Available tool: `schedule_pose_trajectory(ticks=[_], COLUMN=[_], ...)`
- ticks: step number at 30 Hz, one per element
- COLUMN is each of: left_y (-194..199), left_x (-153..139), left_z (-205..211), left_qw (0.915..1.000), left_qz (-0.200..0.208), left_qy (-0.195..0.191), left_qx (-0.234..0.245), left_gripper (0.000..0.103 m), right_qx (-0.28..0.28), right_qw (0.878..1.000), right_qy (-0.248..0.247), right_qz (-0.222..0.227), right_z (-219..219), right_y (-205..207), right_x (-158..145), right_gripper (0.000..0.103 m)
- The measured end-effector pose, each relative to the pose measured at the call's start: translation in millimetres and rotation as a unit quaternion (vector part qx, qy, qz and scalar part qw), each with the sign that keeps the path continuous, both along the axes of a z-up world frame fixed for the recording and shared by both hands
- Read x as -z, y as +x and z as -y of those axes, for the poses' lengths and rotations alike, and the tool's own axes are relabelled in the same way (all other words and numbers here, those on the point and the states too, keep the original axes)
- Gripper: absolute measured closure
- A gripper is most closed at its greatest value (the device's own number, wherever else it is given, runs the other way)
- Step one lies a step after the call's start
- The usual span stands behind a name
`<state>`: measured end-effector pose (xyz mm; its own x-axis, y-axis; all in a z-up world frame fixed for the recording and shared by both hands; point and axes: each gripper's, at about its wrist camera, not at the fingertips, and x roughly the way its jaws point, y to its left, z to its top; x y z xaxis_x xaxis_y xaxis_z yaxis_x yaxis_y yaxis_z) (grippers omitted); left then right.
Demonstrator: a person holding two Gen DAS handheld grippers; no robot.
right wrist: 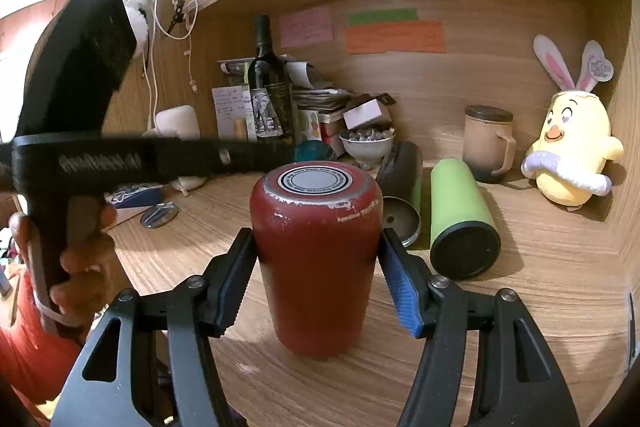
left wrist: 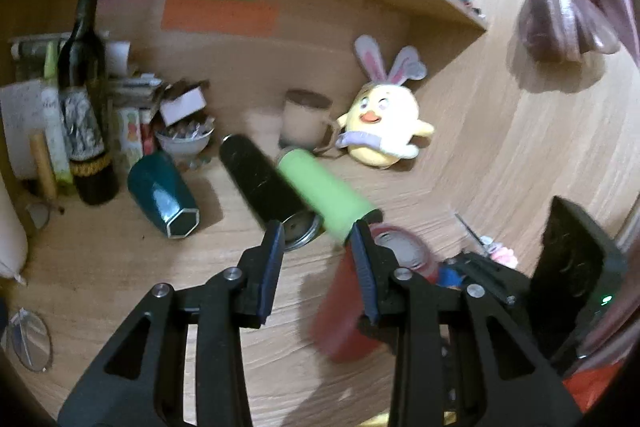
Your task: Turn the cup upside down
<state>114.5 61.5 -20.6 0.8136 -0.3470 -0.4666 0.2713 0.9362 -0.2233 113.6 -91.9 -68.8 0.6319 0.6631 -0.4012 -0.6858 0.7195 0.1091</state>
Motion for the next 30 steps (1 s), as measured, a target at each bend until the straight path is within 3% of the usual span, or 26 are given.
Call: schedule_pose_trajectory(ticks=[6, 13, 17, 21, 25, 27, 30], left_y=[-2.9, -4.1, -11.7, -35.2, -61.6, -76.6, -95.9], left_x=[1.0, -1.4, -11.0, -24.7, -32.0, -34.0, -36.6], left_z=[16.1, 17.7, 14.1, 10.9, 15.3, 18.2, 21.6], left_qw=[0.9993, 0.9989, 0.9991, 0.9973, 0.9918, 0.9891, 0.9876], left_qz=[0.001, 0.001, 0.015, 0.048, 0.082, 0.096, 0.109], left_qy=[0.034, 0.046, 0.039, 0.038, 0.062, 0.068, 0.064], left_qx=[0.013, 0.006, -0.006, -0.041, -0.076, -0.088, -0.093], left_gripper=[0.069, 0.069, 0.066, 0.044, 0.026, 0.006, 0.001], right_qx=[-0.007, -0.006, 0.003, 0.015, 0.027, 0.040, 0.059], right_qw=[1.000, 0.999, 0.999, 1.000, 1.000, 0.999, 0.998], right_qy=[-0.005, -0.004, 0.002, 0.013, 0.011, 0.015, 0.030], right_qz=[-0.009, -0.038, -0.037, -0.024, -0.004, 0.008, 0.025], right_z=[-2.5, 0.5, 12.5, 31.6, 47.0, 55.5, 69.2], right_y=[-2.3, -1.2, -8.4, -19.9, -32.3, -39.0, -48.8], right_x=[0.5, 1.7, -5.0, -21.8, -38.4, -45.5, -57.0], right_gripper=[0.043, 0.042, 0.031, 0.019, 0.017, 0.007, 0.000])
